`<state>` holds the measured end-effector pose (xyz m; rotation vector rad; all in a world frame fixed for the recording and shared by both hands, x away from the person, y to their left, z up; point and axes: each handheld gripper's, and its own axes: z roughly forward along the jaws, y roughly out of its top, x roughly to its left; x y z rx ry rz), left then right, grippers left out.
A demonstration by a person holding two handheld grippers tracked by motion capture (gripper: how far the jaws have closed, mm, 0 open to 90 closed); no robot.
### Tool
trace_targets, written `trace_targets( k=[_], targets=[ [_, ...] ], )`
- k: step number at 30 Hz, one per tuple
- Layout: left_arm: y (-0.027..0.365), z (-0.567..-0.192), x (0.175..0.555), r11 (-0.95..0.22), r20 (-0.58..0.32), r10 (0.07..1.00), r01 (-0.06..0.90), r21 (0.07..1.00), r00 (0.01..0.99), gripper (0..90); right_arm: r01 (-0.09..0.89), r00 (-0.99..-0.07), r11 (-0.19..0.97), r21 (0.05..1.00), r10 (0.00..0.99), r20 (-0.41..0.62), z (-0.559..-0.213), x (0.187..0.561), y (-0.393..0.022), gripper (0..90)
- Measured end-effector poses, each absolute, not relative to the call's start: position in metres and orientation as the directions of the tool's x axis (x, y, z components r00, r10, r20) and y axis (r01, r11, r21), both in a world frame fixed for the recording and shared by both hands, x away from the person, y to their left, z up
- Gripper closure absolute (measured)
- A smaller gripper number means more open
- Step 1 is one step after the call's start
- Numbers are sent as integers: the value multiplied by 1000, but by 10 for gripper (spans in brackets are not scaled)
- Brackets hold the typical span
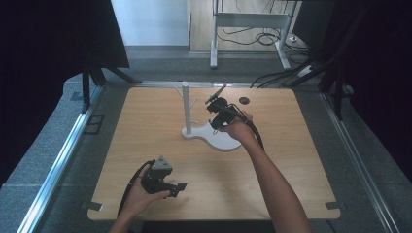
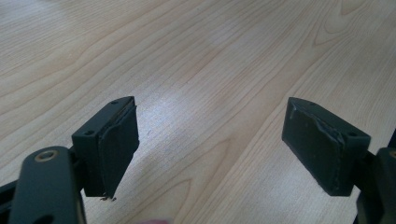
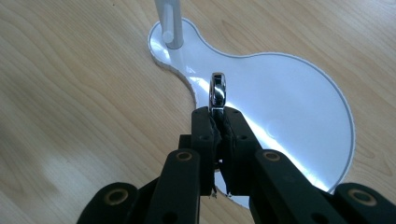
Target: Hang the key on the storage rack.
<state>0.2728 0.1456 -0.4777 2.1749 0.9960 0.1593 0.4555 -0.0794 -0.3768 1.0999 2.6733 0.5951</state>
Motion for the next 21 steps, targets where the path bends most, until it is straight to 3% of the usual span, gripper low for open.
trace_targets(
  k=[21],
  targets=[
    [146,-477,272,-435,-181,696,608,664,695,190,632,-703,637,441,711,-19,-374,474,-68,842]
  ],
)
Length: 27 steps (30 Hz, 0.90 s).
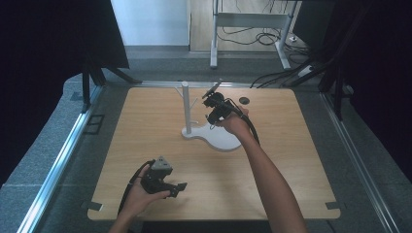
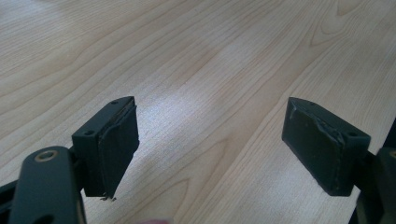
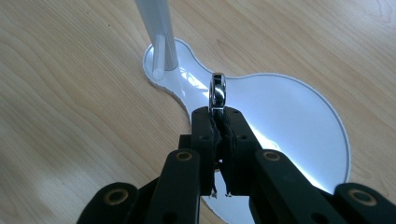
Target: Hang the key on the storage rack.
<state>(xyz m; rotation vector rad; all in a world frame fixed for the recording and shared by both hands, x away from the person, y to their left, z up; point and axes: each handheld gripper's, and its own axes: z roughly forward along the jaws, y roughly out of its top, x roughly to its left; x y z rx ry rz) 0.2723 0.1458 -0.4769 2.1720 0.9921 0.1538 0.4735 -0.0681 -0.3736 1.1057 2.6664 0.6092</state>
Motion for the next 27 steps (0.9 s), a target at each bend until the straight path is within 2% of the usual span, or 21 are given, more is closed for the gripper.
trace_targets(
  k=[27],
  targets=[
    [144,-475,271,-441,-187,682,602,665,707,190,621,-703,632,464,711,-28,-359,496,-49,843]
  ],
)
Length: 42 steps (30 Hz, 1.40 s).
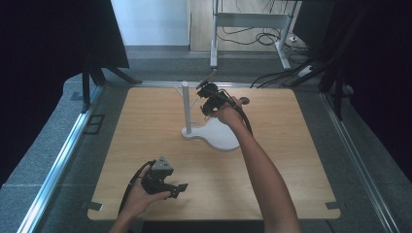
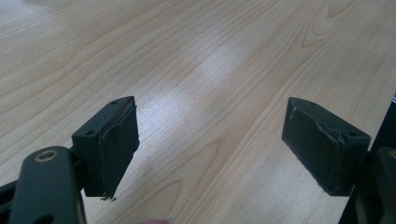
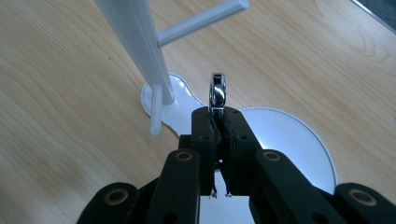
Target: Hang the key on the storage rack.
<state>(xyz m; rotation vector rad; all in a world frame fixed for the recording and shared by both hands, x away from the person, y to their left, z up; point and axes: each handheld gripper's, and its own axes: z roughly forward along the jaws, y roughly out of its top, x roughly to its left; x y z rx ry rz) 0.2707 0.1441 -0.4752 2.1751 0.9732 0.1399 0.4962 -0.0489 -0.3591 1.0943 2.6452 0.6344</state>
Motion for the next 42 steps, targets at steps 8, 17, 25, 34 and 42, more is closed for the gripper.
trace_targets(
  k=[8,17,25,34,42],
  targets=[
    [143,-475,270,-441,-193,678,603,664,709,190,615,-701,630,474,712,-35,-353,503,-43,843],
    [144,-476,271,-442,-196,674,602,665,712,191,607,-704,635,478,708,-46,-345,508,-33,843],
    [143,-477,271,-445,-198,673,604,662,713,191,606,-698,631,484,714,-57,-341,514,-31,843],
    [141,-478,271,-450,-199,668,603,659,717,192,613,-681,616,494,730,-65,-335,520,-37,843],
    [144,-478,272,-444,-205,670,606,660,713,192,629,-671,610,482,739,-60,-345,529,-36,843]
  ],
)
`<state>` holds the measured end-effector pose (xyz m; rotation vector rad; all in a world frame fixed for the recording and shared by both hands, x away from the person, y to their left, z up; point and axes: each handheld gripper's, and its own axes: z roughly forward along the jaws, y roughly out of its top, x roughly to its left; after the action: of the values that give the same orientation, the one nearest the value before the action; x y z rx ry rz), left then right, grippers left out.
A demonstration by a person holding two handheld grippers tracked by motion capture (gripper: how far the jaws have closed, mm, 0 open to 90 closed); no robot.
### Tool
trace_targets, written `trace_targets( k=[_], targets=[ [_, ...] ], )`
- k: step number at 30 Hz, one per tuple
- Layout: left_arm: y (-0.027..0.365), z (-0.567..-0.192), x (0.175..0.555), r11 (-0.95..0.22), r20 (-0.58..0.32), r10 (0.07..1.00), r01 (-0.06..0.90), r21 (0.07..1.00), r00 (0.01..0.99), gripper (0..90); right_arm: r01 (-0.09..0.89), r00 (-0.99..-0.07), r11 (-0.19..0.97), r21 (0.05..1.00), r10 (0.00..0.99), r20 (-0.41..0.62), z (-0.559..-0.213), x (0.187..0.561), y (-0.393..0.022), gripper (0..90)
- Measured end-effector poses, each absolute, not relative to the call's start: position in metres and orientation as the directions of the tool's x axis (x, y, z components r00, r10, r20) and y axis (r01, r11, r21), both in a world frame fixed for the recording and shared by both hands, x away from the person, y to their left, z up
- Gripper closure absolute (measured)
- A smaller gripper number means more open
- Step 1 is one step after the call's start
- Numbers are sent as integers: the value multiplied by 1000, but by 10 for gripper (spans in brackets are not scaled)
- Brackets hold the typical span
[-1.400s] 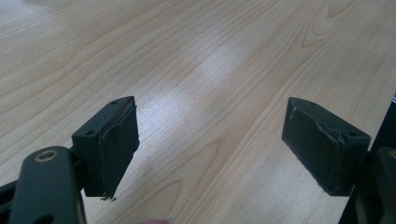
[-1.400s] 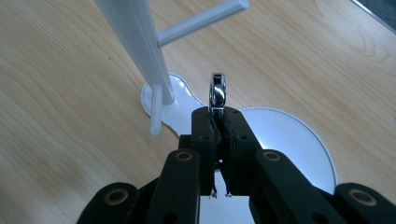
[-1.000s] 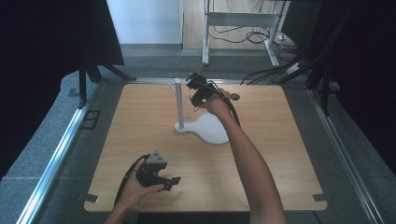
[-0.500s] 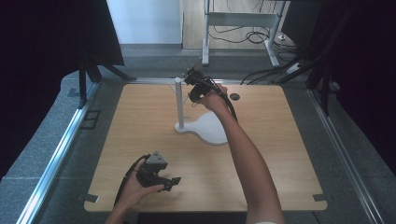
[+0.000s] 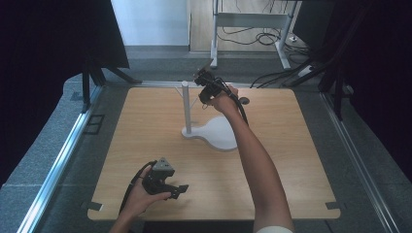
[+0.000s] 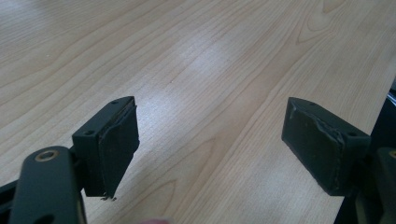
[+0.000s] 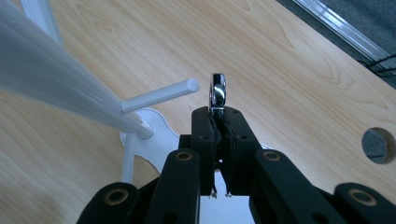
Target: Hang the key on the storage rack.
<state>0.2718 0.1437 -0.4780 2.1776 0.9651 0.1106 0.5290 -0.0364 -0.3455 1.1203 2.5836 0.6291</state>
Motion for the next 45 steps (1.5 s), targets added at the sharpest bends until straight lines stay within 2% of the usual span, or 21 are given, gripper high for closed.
trace_targets(
  k=[22,29,35,42,45],
  targets=[
    [145,-484,275,-450,-205,677,618,644,707,192,592,-701,625,508,711,-57,-352,513,-24,840],
    [144,-485,275,-455,-198,681,620,640,705,192,575,-720,635,516,692,-50,-350,503,-22,816],
    [142,-487,275,-468,-189,679,616,633,710,192,553,-736,641,532,675,-48,-343,491,-26,762],
    [137,-489,275,-478,-186,675,615,628,714,191,522,-759,638,566,650,-32,-345,468,-41,651],
    [137,-489,274,-478,-185,676,616,626,713,192,514,-765,633,579,644,-25,-347,460,-46,642]
  ],
)
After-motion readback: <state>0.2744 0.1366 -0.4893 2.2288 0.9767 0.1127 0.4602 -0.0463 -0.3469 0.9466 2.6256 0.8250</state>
